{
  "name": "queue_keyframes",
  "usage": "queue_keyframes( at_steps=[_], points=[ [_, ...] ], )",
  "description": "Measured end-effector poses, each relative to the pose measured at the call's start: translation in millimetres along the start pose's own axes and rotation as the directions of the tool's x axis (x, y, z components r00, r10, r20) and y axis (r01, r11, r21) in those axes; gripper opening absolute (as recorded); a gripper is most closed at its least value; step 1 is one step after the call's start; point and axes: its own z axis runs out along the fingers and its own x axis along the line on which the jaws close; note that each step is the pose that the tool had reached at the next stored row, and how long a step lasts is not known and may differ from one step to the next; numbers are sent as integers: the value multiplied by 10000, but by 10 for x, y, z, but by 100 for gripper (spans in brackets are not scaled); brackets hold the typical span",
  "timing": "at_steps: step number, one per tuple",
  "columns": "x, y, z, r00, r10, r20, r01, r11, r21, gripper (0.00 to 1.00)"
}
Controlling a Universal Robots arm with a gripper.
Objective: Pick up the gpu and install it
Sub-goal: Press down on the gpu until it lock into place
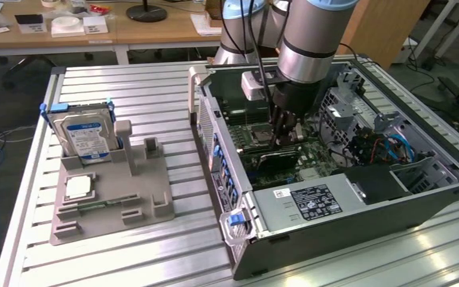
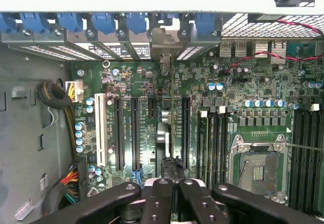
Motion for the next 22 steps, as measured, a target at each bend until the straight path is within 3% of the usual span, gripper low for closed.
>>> queue_keyframes(
  at_steps=[11,17,20,22],
  points=[
    [0,-6,-1,10000,-2,3,2,10000,-10,11],
    [-2,-29,-11,10000,7,-8,-8,9998,-217,11],
    [-2,-66,-10,10000,10,-18,-10,9990,-449,11],
    [-2,-68,-11,10000,9,-20,-10,9989,-479,11]
  ],
)
